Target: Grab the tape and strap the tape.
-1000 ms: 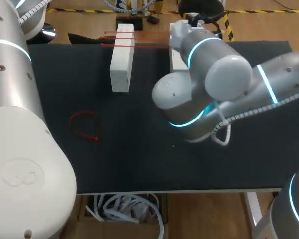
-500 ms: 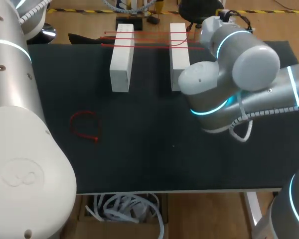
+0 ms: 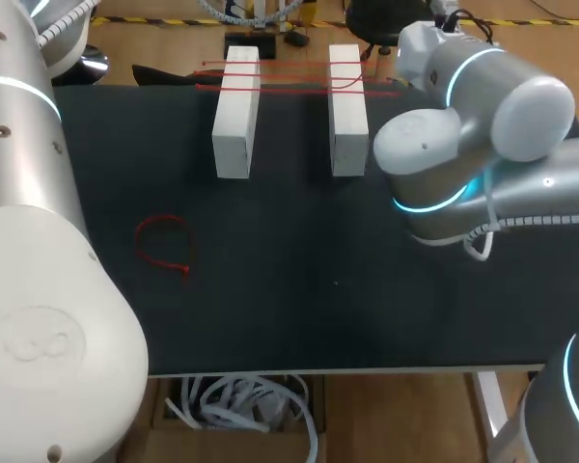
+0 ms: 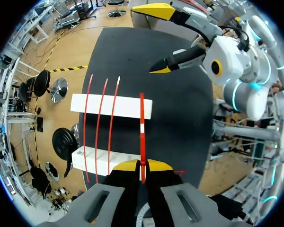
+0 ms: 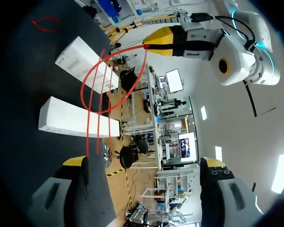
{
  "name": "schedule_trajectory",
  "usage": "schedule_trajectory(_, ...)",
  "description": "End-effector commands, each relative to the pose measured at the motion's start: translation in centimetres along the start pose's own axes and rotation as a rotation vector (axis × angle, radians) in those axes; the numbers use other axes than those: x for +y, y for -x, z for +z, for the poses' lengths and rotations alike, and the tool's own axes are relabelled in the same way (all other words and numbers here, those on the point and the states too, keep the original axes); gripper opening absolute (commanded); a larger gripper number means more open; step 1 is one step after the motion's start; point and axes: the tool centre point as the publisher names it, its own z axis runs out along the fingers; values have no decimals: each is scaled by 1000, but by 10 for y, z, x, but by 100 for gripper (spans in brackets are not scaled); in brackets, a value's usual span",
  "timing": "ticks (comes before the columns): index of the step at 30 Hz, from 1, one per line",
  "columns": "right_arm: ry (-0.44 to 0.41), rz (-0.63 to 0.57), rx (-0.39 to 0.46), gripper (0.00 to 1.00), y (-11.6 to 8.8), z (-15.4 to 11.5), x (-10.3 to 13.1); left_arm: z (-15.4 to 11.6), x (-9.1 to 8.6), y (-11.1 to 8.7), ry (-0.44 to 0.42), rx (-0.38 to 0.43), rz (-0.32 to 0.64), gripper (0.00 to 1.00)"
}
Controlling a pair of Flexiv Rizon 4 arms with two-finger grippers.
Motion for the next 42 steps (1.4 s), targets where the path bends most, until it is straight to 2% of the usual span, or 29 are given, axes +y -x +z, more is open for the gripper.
schedule_trajectory(1, 17, -2, 14, 100, 4, -3, -3, -2, -1, 1, 5, 3, -1, 0)
schedule_trajectory(3, 17, -2, 14, 100, 4, -3, -3, -7, 9, 2, 37, -25, -40, 0)
schedule_trajectory(5, 17, -2, 14, 100, 4, -3, -3, -11, 29, 1, 34, -44, -113, 0)
schedule_trajectory(10, 17, -2, 14, 100, 4, -3, -3, -15, 98, -17, 75, -34, -323, 0)
schedule_trajectory(16, 17, -2, 14, 100, 4, -3, -3, -17, 184, -54, 123, 2, -592, 0)
schedule_trajectory(18, 17, -2, 14, 100, 4, -3, -3, -19, 210, -68, 165, 14, -662, 0)
schedule_trajectory(20, 17, -2, 14, 100, 4, -3, -3, -18, 226, -77, 195, 33, -714, 0)
schedule_trajectory(24, 17, -2, 14, 100, 4, -3, -3, -9, 256, -93, 195, 69, -802, 0)
schedule_trajectory(27, 17, -2, 14, 100, 4, -3, -3, -5, 272, -97, 183, 87, -846, 0)
schedule_trajectory(28, 17, -2, 14, 100, 4, -3, -3, -5, 272, -97, 183, 87, -846, 7)
schedule_trajectory(29, 17, -2, 14, 100, 4, -3, -3, -5, 272, -97, 183, 87, -846, 100)
schedule_trajectory(42, 17, -2, 14, 100, 4, -3, -3, -5, 272, -97, 183, 87, -846, 100)
